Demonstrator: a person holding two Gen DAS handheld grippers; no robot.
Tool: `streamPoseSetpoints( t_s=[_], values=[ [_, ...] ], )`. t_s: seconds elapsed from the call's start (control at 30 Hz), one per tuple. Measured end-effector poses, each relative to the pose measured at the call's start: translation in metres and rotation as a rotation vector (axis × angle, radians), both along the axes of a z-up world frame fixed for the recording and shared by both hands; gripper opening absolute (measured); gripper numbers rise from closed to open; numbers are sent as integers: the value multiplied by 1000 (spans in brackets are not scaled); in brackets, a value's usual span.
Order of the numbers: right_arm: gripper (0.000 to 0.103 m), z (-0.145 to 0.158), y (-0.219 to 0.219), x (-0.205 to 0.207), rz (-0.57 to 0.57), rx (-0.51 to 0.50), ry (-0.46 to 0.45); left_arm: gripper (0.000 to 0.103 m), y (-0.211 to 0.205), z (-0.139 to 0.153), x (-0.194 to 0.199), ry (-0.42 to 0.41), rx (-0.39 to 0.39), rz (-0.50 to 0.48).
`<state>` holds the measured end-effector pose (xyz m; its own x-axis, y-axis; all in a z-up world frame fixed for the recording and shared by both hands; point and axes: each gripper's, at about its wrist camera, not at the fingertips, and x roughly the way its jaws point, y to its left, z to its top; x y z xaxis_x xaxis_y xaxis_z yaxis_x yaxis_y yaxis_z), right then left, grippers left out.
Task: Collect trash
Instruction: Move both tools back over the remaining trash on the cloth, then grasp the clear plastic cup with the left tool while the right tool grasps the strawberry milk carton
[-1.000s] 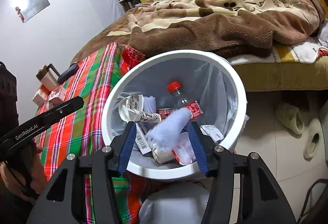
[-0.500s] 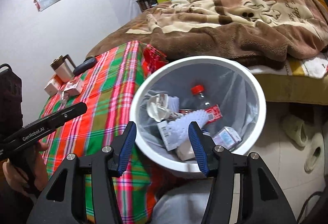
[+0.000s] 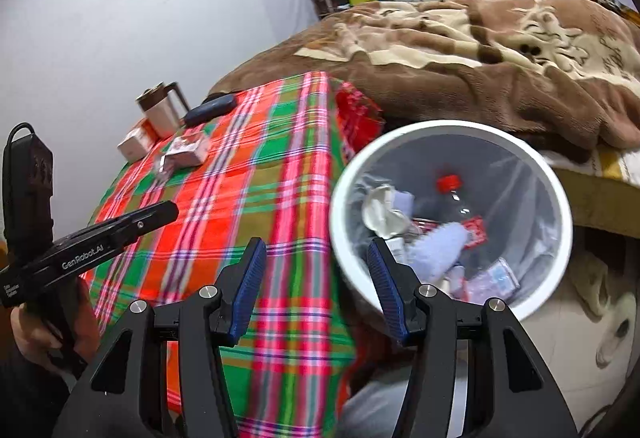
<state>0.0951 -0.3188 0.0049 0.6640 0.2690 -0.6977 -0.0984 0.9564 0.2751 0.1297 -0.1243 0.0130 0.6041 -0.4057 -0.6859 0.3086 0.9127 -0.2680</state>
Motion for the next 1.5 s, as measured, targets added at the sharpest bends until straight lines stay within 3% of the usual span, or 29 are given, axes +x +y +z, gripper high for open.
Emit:
streamPoseSetpoints(
  t_s=[0.63,0.93,1.07,1.5],
  values=[
    [54,23,73,37,217,-17,-23,19,101,7,6,0,82,184],
    [54,40,105,61,284,-62,-62,20,133,15,37,2,96,238],
    [54,42,116,76,306,-65,-72,32,142,11,57,13,86,249],
    [55,18,133,125,306,-46,-22,34,160,-33,135,78,116,291]
  ],
)
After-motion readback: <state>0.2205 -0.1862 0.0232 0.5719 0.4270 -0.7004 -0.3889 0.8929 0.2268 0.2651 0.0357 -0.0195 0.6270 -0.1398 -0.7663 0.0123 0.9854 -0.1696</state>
